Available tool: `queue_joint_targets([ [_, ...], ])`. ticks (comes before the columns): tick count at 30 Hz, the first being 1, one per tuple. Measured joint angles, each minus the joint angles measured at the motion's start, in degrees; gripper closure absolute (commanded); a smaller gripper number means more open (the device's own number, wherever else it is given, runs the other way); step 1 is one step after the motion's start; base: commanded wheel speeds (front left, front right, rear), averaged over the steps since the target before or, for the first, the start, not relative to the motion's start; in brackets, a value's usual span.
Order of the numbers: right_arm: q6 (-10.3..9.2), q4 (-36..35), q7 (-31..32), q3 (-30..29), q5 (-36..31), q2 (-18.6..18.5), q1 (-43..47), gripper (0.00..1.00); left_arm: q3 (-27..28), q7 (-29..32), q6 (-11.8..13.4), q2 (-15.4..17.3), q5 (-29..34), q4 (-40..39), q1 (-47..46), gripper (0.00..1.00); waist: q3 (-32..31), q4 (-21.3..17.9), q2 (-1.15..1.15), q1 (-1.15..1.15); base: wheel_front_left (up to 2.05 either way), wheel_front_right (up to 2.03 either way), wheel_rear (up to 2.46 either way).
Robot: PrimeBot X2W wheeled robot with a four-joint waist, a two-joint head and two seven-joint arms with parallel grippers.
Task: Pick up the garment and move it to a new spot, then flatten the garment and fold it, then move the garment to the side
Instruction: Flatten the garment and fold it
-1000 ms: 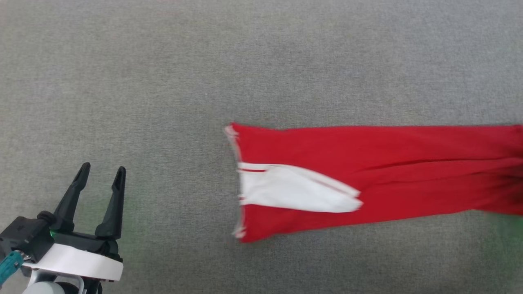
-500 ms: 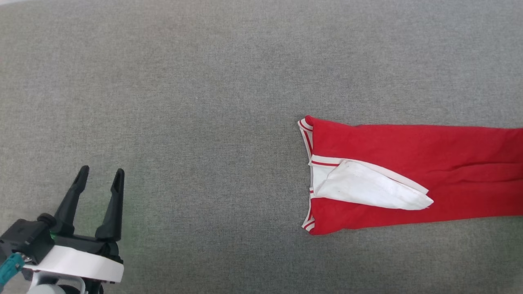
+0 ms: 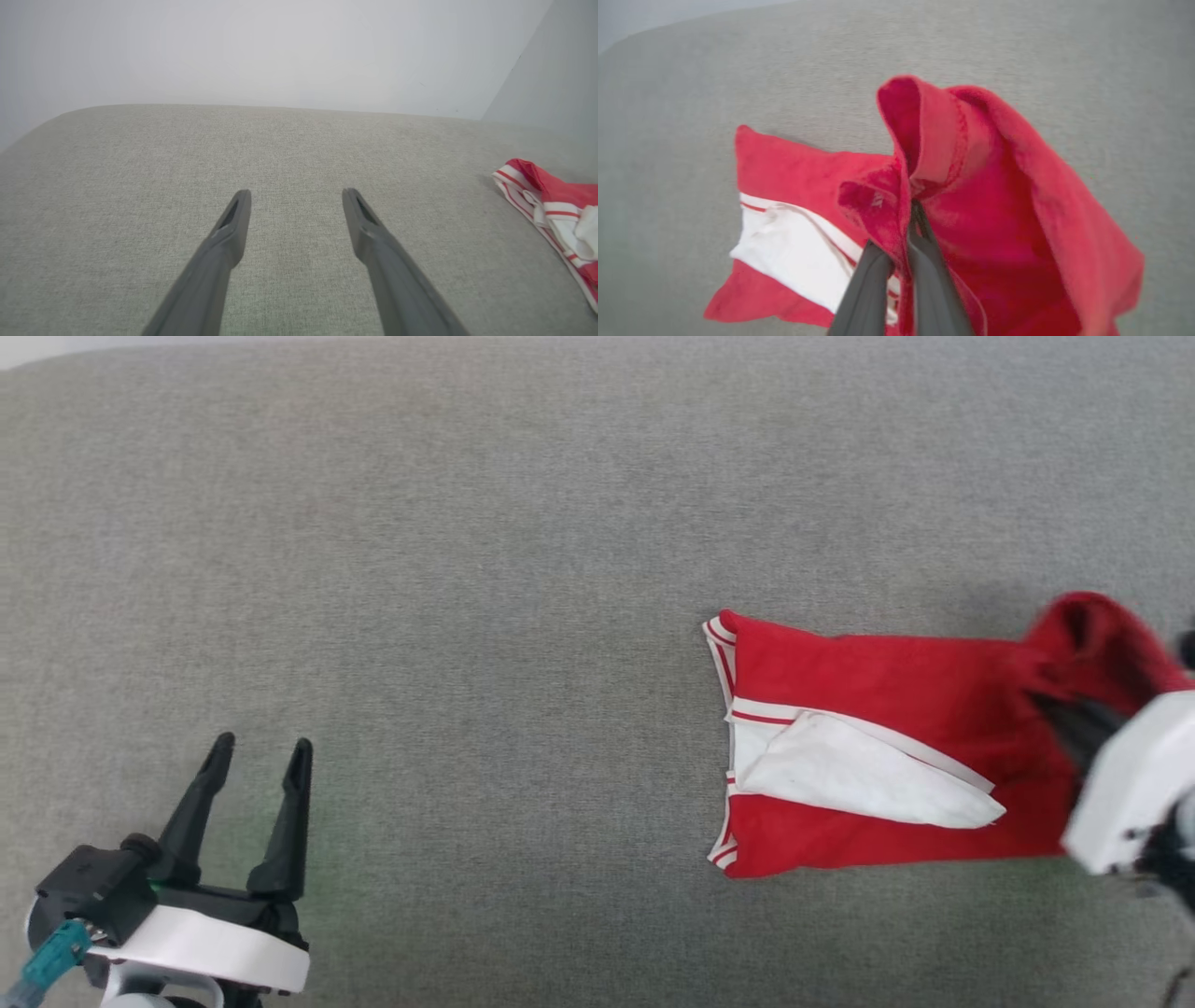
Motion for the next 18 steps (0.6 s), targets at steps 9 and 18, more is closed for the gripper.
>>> queue_joint_targets([
  [9, 0.0, -0.46, 2.97, 15.43, -0.93, 1.53, -3.05, 1.0, -2.02, 0.0, 0.0, -1.29, -0.83, 1.0, -1.03, 0.0, -0.49, 2.76, 0.0, 0.0, 0.0, 0.0, 0.0],
  [18, 0.0, 11.03, 1.35, 22.74, -1.49, 1.07, -7.2, 1.0, -4.12, 0.0, 0.0, -2.48, -1.35, 1.87, -3.21, 0.0, -0.61, 6.51, 0.0, 0.0, 0.0, 0.0, 0.0],
])
